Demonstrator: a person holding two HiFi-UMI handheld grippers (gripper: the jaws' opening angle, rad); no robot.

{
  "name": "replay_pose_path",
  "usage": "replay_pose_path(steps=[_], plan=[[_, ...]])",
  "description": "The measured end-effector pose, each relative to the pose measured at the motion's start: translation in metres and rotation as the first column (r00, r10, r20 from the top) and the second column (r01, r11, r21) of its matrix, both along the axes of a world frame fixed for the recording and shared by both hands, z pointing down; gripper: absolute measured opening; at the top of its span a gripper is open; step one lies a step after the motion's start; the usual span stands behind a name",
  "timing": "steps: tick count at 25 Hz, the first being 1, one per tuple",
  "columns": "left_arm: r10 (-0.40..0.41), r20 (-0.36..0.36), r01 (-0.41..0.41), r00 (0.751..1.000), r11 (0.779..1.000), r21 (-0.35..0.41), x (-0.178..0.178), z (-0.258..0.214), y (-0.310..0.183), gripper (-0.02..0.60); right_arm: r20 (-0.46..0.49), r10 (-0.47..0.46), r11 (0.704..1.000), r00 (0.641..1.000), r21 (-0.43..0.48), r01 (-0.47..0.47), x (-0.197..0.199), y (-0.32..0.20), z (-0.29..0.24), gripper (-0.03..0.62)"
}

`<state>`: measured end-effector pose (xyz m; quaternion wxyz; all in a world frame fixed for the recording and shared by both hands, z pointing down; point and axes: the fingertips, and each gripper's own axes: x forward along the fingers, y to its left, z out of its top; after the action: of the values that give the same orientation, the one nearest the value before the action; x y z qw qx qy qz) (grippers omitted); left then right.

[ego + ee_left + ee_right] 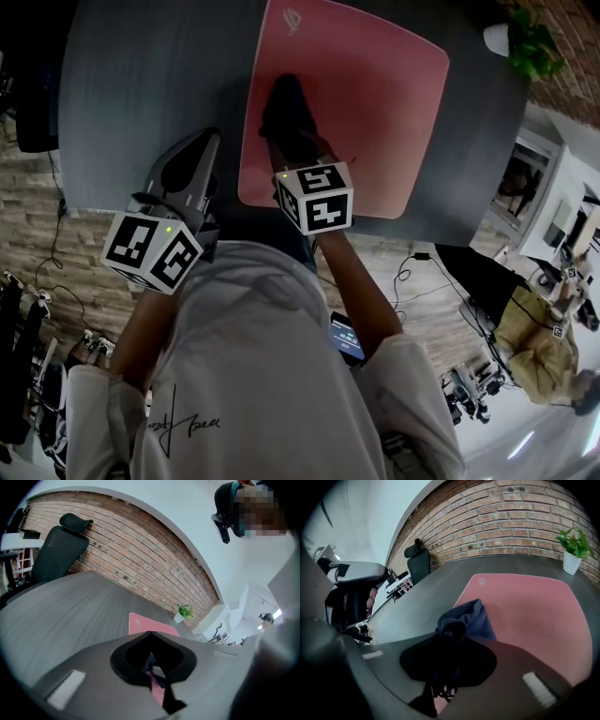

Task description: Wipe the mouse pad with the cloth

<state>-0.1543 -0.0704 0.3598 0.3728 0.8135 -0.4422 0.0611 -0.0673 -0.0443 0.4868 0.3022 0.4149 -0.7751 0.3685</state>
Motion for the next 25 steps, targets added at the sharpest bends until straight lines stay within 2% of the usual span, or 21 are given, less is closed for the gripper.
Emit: replay_pose_path(steps=[14,25], plan=[[0.017,0.044,-0.018,0.999,1.000,0.022,0.011,0.000,-0.008,0.012,0.016,0.017,1.000,1.000,-0.013,-0.017,0.010,-0.010,0.003,0.078],[0.051,0.043,-0.052,0.998,0.999,0.012,0.032,0.001,-0.012,0.012,0.024,0.055,0.998,0.998,-0.013,-0.055,0.030,-0.014,0.001,0.078]])
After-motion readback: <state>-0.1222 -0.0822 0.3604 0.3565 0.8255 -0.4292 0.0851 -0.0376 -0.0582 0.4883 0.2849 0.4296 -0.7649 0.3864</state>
